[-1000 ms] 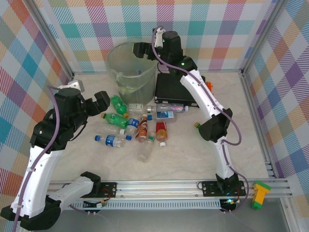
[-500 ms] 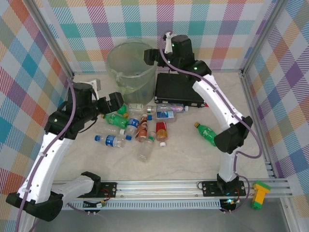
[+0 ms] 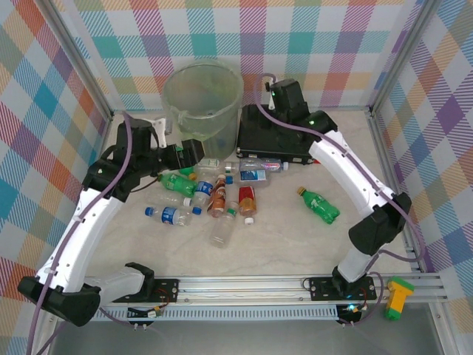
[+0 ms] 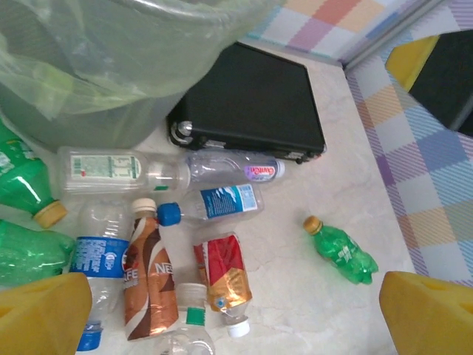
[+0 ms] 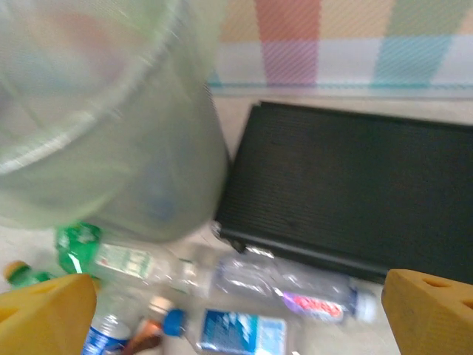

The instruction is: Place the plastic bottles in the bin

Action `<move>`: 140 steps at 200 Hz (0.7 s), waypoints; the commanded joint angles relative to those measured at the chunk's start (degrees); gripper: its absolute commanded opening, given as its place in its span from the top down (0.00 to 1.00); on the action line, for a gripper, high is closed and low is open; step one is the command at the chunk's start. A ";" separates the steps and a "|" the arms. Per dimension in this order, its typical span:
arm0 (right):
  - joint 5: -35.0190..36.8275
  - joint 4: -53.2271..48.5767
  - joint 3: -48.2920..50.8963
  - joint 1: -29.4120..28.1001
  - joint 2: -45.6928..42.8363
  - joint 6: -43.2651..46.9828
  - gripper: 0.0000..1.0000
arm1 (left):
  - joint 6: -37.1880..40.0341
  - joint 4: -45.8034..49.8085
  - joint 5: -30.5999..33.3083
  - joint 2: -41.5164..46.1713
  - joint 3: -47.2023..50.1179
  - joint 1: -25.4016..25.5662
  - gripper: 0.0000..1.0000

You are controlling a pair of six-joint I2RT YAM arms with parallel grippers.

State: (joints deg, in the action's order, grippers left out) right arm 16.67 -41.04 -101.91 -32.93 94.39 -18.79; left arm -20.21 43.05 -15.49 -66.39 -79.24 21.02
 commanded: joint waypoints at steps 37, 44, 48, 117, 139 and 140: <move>2.94 -15.29 10.85 5.34 -4.13 1.83 0.01 | 1.64 -2.73 -6.93 -2.14 -0.54 1.74 0.00; 2.05 -16.45 11.99 6.34 -3.98 1.83 0.01 | 1.74 -2.58 -6.93 -2.34 -0.55 2.26 0.01; 1.27 -17.02 12.70 7.00 -3.95 1.97 0.01 | 1.81 -2.49 -6.86 -2.42 -0.53 2.58 0.00; -7.22 -24.13 19.70 12.98 2.12 5.34 0.01 | 2.91 -0.43 -4.95 -1.99 0.03 4.12 0.01; -5.52 -25.51 20.53 12.98 5.09 6.64 0.00 | 3.03 0.02 -4.55 -1.35 0.47 4.07 0.01; -5.38 -25.55 20.57 12.98 5.18 6.69 0.00 | 3.01 0.02 -4.55 -1.36 0.53 4.05 0.01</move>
State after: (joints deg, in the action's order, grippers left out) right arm 11.46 -62.35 -82.72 -19.84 96.71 -14.81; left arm -18.37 42.02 -20.29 -69.17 -79.24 24.64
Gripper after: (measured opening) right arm 0.994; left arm 0.995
